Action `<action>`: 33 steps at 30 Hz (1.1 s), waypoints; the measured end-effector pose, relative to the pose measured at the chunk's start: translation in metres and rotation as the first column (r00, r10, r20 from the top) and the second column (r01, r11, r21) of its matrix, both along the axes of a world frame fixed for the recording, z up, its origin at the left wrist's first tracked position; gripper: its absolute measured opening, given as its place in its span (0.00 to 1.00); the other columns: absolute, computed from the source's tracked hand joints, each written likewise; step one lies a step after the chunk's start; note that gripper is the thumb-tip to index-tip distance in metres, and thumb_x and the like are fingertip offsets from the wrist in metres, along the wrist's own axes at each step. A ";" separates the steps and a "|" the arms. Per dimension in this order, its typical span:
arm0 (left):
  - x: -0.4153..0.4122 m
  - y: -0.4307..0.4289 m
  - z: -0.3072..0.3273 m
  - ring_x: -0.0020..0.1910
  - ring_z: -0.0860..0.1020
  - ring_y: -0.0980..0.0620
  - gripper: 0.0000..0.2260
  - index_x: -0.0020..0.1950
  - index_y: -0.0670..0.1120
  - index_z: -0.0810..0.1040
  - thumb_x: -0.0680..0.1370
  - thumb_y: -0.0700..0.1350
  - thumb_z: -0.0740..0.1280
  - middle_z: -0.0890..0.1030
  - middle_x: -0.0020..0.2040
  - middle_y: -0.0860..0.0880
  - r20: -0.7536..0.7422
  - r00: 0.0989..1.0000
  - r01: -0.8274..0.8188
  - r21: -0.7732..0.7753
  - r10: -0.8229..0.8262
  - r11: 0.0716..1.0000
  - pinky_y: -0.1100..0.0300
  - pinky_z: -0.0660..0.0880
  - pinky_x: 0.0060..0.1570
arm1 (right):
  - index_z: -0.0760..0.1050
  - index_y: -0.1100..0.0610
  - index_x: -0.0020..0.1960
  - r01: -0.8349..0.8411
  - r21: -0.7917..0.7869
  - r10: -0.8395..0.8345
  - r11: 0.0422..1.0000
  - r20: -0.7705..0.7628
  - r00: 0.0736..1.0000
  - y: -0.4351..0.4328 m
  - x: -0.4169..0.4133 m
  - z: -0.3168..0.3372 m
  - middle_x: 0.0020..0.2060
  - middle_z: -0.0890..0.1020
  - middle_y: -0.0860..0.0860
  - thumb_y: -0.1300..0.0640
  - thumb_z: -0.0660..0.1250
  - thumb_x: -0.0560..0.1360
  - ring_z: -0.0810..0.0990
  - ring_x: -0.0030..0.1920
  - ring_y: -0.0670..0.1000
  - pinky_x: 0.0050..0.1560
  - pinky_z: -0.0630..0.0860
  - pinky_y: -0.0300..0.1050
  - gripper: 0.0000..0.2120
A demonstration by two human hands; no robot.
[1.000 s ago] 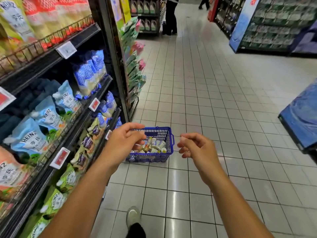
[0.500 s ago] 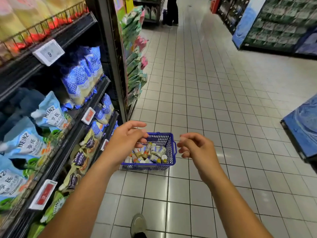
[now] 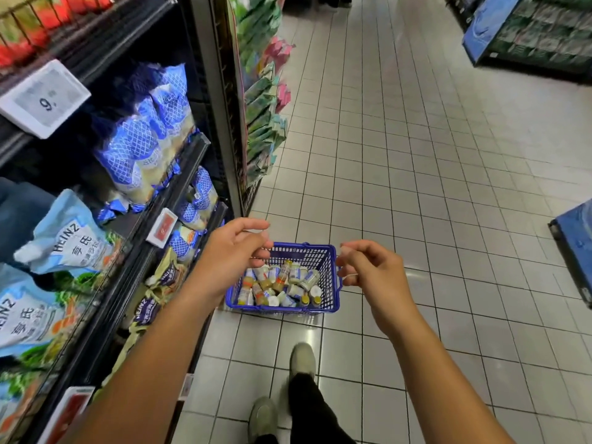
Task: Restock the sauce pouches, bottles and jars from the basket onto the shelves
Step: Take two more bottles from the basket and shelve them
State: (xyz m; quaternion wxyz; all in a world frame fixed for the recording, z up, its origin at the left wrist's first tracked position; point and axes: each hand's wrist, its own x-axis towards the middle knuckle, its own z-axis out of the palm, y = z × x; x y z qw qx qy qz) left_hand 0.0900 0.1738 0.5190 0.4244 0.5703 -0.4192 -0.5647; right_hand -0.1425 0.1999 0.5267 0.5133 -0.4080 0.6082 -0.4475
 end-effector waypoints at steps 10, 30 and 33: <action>-0.015 -0.092 -0.056 0.35 0.82 0.58 0.05 0.53 0.49 0.80 0.80 0.40 0.66 0.85 0.37 0.52 0.039 0.996 -0.083 0.146 0.078 0.986 0.64 0.80 0.37 | 0.83 0.47 0.40 -0.066 0.141 0.069 0.988 -0.021 0.997 -0.101 -0.018 -0.063 0.35 0.85 0.51 0.59 0.70 0.77 0.82 0.35 0.48 0.36 0.78 0.43 0.10; -0.008 -0.198 -0.272 0.31 0.81 0.57 0.02 0.48 0.52 0.80 0.79 0.46 0.68 0.84 0.36 0.51 0.147 0.977 -0.210 0.493 0.157 0.844 0.63 0.79 0.33 | 0.81 0.56 0.41 -0.180 0.512 0.244 0.840 -0.059 0.968 -0.224 -0.016 -0.264 0.32 0.82 0.52 0.64 0.66 0.78 0.78 0.30 0.46 0.32 0.76 0.39 0.09; -0.005 -0.203 -0.326 0.29 0.80 0.58 0.04 0.46 0.51 0.79 0.80 0.45 0.67 0.83 0.36 0.50 0.156 0.978 -0.201 0.546 0.137 0.813 0.58 0.80 0.38 | 0.81 0.58 0.39 -0.185 0.559 0.261 0.808 -0.057 0.964 -0.228 -0.012 -0.318 0.31 0.81 0.51 0.63 0.67 0.77 0.77 0.31 0.48 0.32 0.75 0.41 0.09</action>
